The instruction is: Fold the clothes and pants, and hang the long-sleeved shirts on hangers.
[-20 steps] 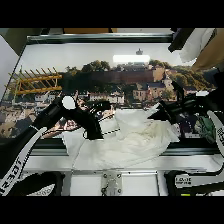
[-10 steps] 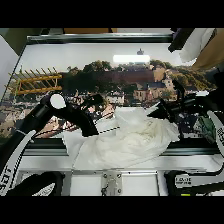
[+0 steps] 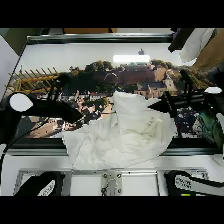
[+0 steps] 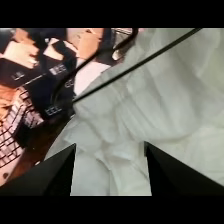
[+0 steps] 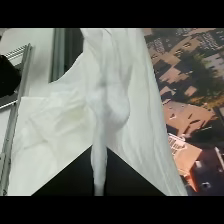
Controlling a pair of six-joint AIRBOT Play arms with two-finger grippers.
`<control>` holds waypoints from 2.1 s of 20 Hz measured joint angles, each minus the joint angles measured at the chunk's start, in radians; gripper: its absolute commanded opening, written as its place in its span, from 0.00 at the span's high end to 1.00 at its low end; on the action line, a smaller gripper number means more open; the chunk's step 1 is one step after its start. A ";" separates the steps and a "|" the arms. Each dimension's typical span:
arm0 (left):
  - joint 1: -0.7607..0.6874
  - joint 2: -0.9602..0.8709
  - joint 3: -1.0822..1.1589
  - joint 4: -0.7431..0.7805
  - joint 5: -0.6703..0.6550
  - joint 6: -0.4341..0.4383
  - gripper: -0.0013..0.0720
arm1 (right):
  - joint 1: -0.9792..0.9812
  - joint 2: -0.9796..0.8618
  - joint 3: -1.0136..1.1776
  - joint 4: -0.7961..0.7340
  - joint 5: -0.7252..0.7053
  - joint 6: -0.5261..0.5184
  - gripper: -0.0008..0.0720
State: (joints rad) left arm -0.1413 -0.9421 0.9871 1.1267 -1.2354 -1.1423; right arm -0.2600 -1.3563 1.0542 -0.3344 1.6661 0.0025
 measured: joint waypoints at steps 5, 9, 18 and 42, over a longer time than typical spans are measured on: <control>-0.127 0.103 -0.071 0.135 0.067 -0.280 0.37 | 0.000 0.196 0.000 0.005 -0.111 0.092 0.98; -0.307 0.095 -0.121 0.172 0.219 -0.473 0.37 | 0.000 0.286 0.000 0.005 -0.146 0.134 0.98; -0.438 -0.172 0.060 0.191 0.344 -0.661 0.48 | 0.000 0.334 0.000 -0.002 -0.168 0.156 0.98; -0.286 -0.086 -0.047 0.307 0.230 -0.759 0.97 | 0.001 0.358 0.000 0.078 -0.143 0.305 0.99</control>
State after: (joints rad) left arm -0.4274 -1.0279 0.9405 1.4338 -1.0054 -1.9011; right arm -0.2588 -0.9985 1.0538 -0.2562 1.5234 0.3077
